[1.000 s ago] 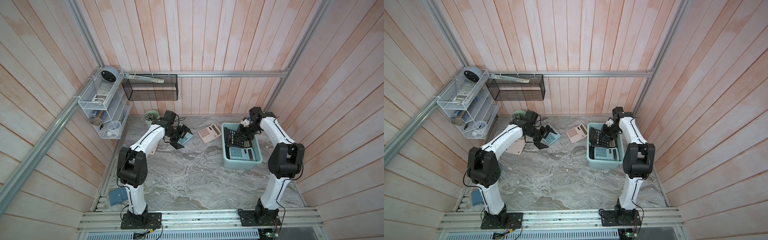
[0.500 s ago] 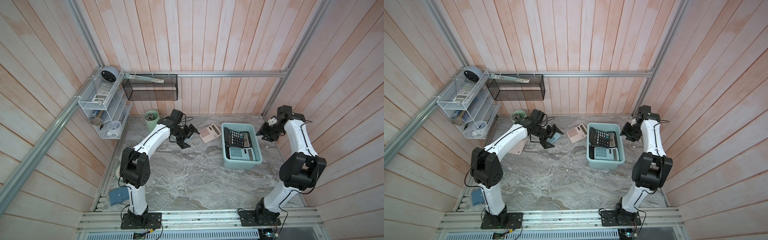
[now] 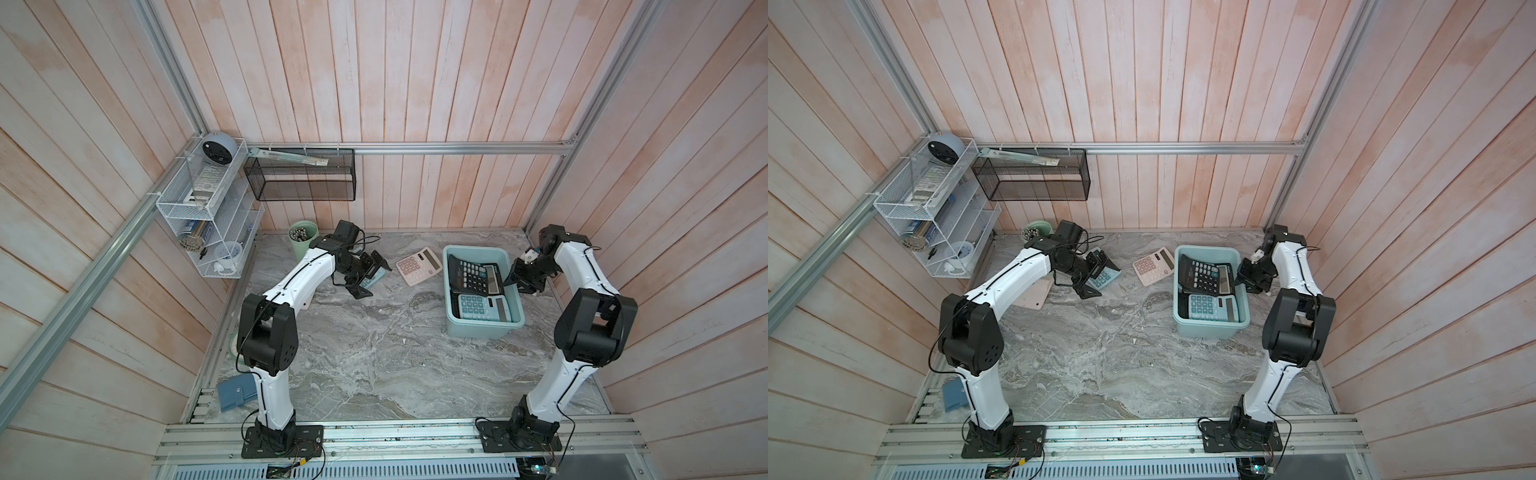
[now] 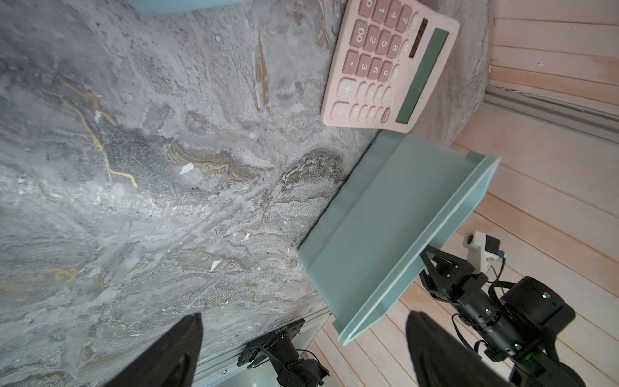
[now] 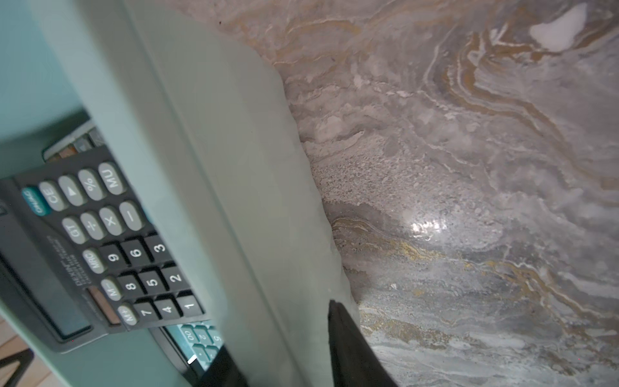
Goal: Put the calculator in the storage box
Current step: Move the storage box to the center of the board.
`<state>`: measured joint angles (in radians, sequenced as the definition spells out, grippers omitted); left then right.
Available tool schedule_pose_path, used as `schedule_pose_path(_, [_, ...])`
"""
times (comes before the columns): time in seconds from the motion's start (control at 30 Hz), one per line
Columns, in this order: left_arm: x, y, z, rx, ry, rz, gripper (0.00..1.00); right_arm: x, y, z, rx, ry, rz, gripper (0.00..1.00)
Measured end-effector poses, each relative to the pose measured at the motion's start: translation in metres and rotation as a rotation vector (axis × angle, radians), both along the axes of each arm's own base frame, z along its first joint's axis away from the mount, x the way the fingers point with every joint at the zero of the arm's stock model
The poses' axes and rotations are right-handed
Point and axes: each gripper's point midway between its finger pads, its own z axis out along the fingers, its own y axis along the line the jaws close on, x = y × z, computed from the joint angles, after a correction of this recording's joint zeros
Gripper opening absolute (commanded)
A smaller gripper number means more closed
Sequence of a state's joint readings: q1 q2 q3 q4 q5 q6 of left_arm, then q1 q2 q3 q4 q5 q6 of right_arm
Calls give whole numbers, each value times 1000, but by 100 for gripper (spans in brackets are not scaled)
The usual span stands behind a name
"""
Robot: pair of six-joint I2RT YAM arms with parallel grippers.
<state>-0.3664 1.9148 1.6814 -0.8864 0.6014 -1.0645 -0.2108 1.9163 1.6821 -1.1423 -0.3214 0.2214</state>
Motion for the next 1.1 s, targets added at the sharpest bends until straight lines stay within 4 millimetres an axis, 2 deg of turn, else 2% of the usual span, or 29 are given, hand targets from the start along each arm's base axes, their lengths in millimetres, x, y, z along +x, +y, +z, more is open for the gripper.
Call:
schedule_pose_path(0.17, [-10,7,-15,20,36,5,100,-2,10,-1,-22,-13,112,15])
schedule_pose_path(0.33, [-11,13,-21,26,48,18,100,-6,30,-3,-34,-24,146,6])
schedule_pose_path(0.47, [-7,19,-20,25,44,29,100,-20,39,-4,-51,-30,163,0])
schedule_pose_path(0.8, [2,24,-12,19,11,35,100,-58,82,-4,-46,-28,298,0])
schedule_pose_path(1.1, [5,27,-13,26,0,42,100,-101,139,-5,-12,-23,458,0])
